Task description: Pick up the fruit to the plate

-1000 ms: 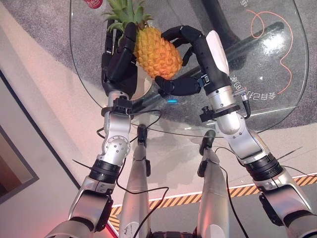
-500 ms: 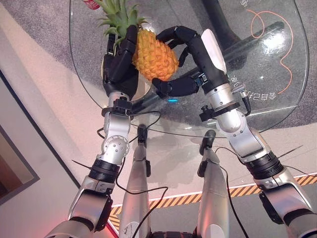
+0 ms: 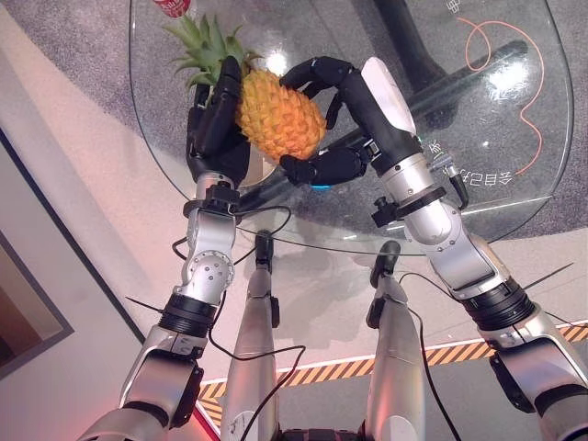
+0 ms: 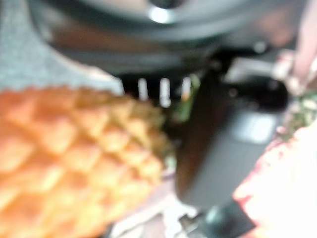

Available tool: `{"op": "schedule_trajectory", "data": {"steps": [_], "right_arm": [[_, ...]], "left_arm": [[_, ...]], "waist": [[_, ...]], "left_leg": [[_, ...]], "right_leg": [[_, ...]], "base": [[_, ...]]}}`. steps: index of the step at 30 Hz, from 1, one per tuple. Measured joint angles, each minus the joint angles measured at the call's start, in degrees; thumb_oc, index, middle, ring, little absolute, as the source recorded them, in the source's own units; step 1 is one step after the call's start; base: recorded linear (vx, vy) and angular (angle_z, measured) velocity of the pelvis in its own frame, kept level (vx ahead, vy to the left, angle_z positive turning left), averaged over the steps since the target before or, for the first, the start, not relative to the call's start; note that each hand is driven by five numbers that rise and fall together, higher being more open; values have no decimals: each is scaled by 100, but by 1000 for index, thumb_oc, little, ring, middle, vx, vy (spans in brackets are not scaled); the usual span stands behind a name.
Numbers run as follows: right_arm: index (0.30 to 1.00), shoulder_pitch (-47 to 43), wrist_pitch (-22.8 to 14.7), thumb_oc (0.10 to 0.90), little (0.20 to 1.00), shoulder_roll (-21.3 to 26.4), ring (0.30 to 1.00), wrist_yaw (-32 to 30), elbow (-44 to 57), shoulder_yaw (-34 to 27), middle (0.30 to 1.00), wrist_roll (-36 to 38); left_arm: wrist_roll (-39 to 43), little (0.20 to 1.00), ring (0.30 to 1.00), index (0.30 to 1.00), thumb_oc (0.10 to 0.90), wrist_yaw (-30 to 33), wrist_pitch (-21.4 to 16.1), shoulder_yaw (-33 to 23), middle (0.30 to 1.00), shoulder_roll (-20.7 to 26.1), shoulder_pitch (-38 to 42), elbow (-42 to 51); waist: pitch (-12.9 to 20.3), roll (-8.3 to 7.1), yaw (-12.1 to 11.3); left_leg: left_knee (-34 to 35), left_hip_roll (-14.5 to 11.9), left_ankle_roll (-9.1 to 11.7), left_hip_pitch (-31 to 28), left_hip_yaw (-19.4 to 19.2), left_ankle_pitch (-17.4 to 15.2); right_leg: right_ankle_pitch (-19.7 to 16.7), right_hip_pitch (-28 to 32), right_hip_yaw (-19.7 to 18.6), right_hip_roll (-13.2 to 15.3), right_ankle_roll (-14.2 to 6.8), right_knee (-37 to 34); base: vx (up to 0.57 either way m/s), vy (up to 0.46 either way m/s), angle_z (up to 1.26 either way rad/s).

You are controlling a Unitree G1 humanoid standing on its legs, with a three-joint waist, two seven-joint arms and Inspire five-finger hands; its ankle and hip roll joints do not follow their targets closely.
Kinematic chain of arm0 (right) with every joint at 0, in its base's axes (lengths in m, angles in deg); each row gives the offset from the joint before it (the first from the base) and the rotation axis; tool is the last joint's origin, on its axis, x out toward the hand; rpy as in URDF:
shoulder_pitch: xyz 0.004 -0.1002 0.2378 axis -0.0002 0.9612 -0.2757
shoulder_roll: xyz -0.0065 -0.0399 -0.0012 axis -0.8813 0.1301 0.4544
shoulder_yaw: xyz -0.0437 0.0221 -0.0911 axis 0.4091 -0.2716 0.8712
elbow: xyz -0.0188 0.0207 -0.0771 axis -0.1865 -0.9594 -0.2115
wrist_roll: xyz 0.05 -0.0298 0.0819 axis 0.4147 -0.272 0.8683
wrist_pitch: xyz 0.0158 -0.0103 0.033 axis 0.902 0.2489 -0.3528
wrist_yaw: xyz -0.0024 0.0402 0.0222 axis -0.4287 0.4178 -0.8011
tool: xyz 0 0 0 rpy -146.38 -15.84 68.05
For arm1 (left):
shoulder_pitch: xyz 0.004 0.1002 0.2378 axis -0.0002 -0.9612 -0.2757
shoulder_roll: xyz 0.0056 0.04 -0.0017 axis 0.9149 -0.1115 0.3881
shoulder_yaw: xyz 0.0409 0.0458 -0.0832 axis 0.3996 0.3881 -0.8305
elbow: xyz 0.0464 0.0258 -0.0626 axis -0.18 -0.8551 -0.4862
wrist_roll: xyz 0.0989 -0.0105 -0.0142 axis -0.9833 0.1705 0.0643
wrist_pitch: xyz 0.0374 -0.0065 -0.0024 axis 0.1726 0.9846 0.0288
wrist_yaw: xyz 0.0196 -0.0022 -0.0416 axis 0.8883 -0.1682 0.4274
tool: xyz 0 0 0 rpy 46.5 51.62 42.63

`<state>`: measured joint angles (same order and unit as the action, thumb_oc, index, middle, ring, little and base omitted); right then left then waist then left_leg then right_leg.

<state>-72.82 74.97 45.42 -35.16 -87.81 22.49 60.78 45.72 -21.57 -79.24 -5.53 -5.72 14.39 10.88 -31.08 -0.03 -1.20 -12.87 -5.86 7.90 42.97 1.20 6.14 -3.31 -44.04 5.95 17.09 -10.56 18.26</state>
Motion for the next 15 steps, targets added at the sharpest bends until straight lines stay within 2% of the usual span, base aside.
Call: {"op": "schedule_trajectory", "data": {"steps": [10,15], "right_arm": [[300,-16,-107,100,200,-35,300,75,48,35,300,1],[300,-16,-119,100,200,-38,300,76,54,61,300,-8]], "left_arm": [[-388,200,300,300,100,133,-335,-83,300,-27,42,1],[-415,200,300,300,100,202,-375,-99,300,-44,55,17]], "waist": [[0,0,-4],[0,0,-5]], "left_leg": [[7,1,0,1,3,0],[19,2,0,6,3,0]], "right_leg": [[0,3,4,-2,0,-9],[-1,2,5,-2,-2,-28]], "base": [[0,0,0],[0,0,0]]}}
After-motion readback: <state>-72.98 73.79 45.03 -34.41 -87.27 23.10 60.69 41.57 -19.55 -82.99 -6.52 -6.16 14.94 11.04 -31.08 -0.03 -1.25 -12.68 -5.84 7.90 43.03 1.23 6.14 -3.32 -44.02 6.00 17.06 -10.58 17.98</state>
